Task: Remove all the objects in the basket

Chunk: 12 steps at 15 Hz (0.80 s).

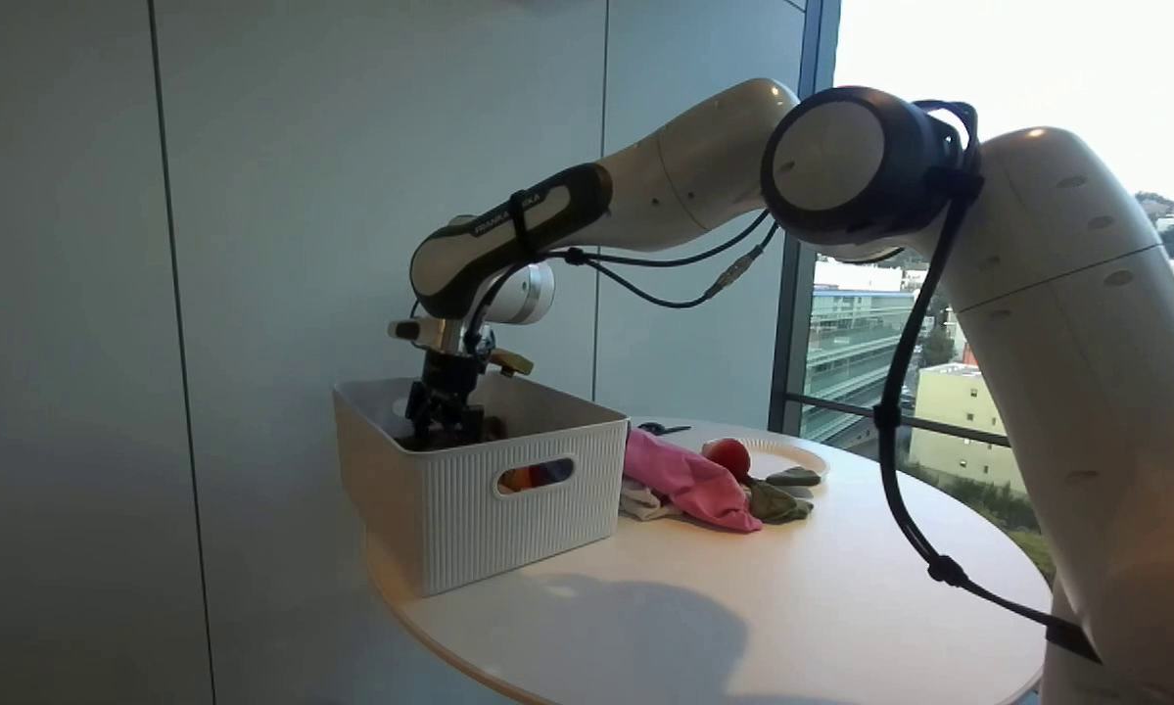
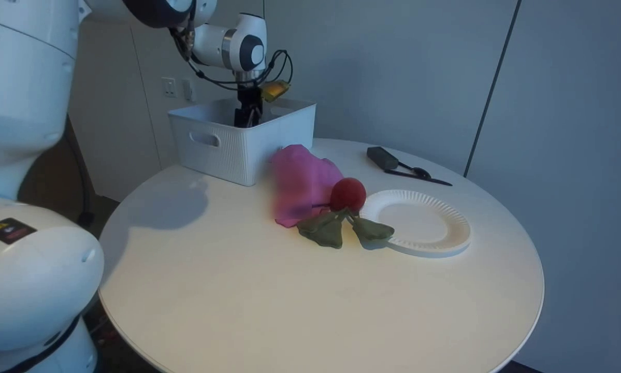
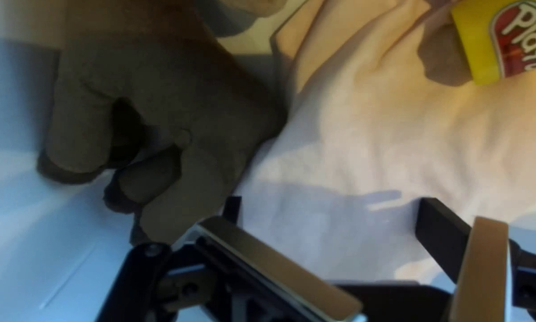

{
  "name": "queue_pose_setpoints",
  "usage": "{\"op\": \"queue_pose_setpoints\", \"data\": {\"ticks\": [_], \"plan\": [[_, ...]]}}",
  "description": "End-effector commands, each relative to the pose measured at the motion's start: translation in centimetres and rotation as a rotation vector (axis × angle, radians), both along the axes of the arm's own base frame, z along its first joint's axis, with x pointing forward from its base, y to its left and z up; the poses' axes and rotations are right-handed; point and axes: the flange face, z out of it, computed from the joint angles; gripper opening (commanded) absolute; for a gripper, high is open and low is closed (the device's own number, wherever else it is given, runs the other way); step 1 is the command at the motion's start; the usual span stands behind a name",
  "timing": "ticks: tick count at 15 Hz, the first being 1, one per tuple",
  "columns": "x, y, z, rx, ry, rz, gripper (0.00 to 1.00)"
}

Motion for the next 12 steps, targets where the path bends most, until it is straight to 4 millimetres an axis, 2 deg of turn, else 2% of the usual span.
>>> {"op": "queue_pose_setpoints", "data": {"ticks": [1, 3, 4, 5, 6, 12], "plan": [[2.5, 0.2, -1.6, -0.029, -0.004, 0.002, 1.00], [3.2, 0.1, -2.7, -0.040, 0.002, -0.002, 1.00], [3.5, -0.1, -3.0, -0.041, 0.000, -0.003, 0.75], [3.6, 0.1, -3.1, -0.041, 0.003, 0.003, 0.74], [3.7, 0.0, -3.0, -0.040, 0.003, 0.003, 0.68], [3.3, 0.0, 0.0, -0.042, -0.028, -0.013, 0.20]]}}
